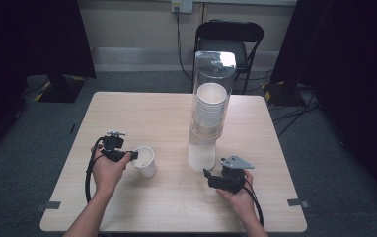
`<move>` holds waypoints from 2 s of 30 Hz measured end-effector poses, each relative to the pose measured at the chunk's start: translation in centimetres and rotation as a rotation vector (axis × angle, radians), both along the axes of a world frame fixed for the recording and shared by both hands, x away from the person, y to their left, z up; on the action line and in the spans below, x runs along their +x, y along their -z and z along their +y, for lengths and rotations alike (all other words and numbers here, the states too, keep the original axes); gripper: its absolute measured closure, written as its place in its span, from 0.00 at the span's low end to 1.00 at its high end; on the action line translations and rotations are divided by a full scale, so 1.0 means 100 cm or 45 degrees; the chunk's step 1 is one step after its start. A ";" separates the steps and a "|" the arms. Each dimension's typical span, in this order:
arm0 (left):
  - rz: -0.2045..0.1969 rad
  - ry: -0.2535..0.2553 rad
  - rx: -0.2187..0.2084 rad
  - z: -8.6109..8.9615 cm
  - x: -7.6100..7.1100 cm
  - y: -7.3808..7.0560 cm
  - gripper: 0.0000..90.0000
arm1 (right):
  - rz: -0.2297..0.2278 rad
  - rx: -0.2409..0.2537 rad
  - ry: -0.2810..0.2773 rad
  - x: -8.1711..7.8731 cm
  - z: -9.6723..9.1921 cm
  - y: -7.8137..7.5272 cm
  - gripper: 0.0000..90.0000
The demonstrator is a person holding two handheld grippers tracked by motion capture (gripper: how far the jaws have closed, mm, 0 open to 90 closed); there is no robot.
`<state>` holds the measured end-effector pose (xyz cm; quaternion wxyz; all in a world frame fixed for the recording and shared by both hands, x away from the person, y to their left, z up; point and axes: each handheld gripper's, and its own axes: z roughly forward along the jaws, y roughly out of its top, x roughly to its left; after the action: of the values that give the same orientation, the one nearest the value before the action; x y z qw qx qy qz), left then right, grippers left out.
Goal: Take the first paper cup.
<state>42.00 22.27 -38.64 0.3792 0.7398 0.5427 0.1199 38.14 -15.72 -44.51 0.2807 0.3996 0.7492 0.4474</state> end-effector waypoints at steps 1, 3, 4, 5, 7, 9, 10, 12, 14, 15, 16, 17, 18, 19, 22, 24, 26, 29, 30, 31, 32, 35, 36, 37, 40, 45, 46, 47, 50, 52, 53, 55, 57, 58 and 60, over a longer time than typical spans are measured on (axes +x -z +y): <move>-0.014 0.014 0.005 0.000 -0.001 0.000 0.87 | -0.017 -0.003 -0.005 0.000 0.000 0.000 0.18; -0.034 0.026 0.003 0.000 -0.003 -0.001 0.84 | -0.024 -0.005 -0.012 0.000 0.000 0.000 0.16; -0.034 0.026 0.003 0.000 -0.003 -0.001 0.82 | -0.027 -0.005 -0.025 0.000 0.000 -0.001 0.16; -0.037 0.032 -0.001 0.000 -0.004 -0.002 0.80 | -0.034 -0.009 -0.029 0.000 0.001 -0.001 0.16; -0.069 0.039 -0.025 0.002 -0.007 -0.003 0.74 | -0.031 -0.008 -0.033 0.000 0.001 -0.001 0.16; -0.092 0.051 -0.038 0.002 -0.009 -0.004 0.71 | -0.015 0.008 -0.024 0.001 0.001 0.000 0.17; -0.092 0.051 -0.038 0.002 -0.009 -0.004 0.70 | -0.015 0.008 -0.024 0.001 0.001 0.000 0.17; -0.101 0.072 -0.058 0.002 -0.011 -0.006 0.67 | -0.014 0.018 -0.014 0.001 0.001 0.000 0.17; -0.112 0.095 -0.050 0.001 -0.014 -0.008 0.61 | -0.024 0.021 -0.016 0.000 0.000 -0.002 0.17; -0.126 0.095 -0.042 0.001 -0.015 -0.009 0.61 | -0.024 0.021 -0.016 0.000 0.000 -0.002 0.17; -0.141 0.104 -0.035 0.001 -0.018 -0.011 0.58 | -0.022 0.024 -0.023 0.000 -0.001 -0.002 0.17; -0.174 0.104 -0.031 0.003 -0.022 -0.015 0.52 | -0.019 0.029 -0.024 0.001 -0.001 -0.002 0.17; -0.198 0.103 -0.038 0.005 -0.024 -0.017 0.48 | -0.019 0.027 -0.021 0.001 -0.001 -0.002 0.16; -0.198 0.103 -0.038 0.005 -0.024 -0.017 0.43 | -0.019 0.027 -0.021 0.001 -0.001 -0.002 0.16; -0.248 0.145 -0.069 0.012 -0.031 -0.024 0.40 | 0.003 0.041 -0.015 0.003 -0.002 -0.002 0.18; -0.294 0.160 -0.060 0.016 -0.038 -0.030 0.35 | 0.008 0.048 -0.011 0.003 -0.003 -0.002 0.18; -0.333 0.166 -0.054 0.024 -0.046 -0.033 0.31 | 0.009 0.058 -0.003 0.004 -0.004 -0.002 0.19; -0.372 0.190 -0.037 0.038 -0.057 -0.033 0.27 | 0.000 0.059 0.006 0.005 -0.005 -0.001 0.22; -0.387 0.195 -0.033 0.042 -0.061 -0.032 0.27 | 0.000 0.059 0.006 0.005 -0.005 -0.001 0.22; -0.388 0.202 -0.027 0.050 -0.068 -0.027 0.26 | -0.004 0.064 0.008 0.006 -0.005 -0.001 0.22; -0.383 0.204 -0.018 0.054 -0.071 -0.024 0.24 | 0.001 0.062 0.014 0.006 -0.005 -0.002 0.22; -0.371 0.195 -0.013 0.061 -0.075 -0.015 0.22 | -0.011 0.048 0.008 0.008 -0.003 -0.004 0.22; -0.354 0.199 -0.013 0.065 -0.076 -0.010 0.22 | -0.009 0.036 0.000 0.010 0.000 -0.007 0.22; -0.347 0.197 -0.011 0.068 -0.077 -0.005 0.22 | -0.009 0.036 0.000 0.010 0.000 -0.007 0.22; -0.316 0.179 -0.012 0.076 -0.080 0.018 0.22 | -0.003 0.035 -0.011 0.014 0.004 -0.013 0.19; -0.279 0.167 0.022 0.080 -0.082 0.046 0.22 | 0.017 0.064 -0.006 0.017 0.006 -0.017 0.17; -0.279 0.167 0.022 0.080 -0.082 0.046 0.22 | 0.017 0.064 -0.006 0.017 0.006 -0.017 0.17; -0.264 0.177 0.052 0.079 -0.082 0.057 0.23 | 0.016 0.061 -0.007 0.018 0.006 -0.018 0.17; -0.247 0.199 0.089 0.077 -0.082 0.065 0.22 | 0.020 0.060 -0.003 0.019 0.006 -0.018 0.16; -0.213 0.221 0.116 0.076 -0.080 0.074 0.23 | 0.023 0.061 0.008 0.019 0.006 -0.017 0.17; -0.214 0.223 0.125 0.075 -0.080 0.076 0.22 | 0.010 0.043 0.012 0.019 0.006 -0.017 0.17; -0.207 0.229 0.161 0.074 -0.079 0.078 0.22 | -0.017 0.033 0.008 0.019 0.008 -0.017 0.18; -0.225 0.246 0.176 0.072 -0.078 0.081 0.21 | -0.026 0.039 0.003 0.019 0.008 -0.017 0.18; -0.225 0.244 0.169 0.072 -0.078 0.081 0.21 | -0.028 0.036 0.006 0.019 0.009 -0.017 0.18; -0.228 0.247 0.167 0.073 -0.078 0.081 0.21 | -0.018 0.029 0.007 0.021 0.010 -0.018 0.18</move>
<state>34.25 29.55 -46.76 0.3869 0.7982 0.4237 0.1835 40.19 -14.76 -42.66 0.2827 0.4016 0.7410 0.4579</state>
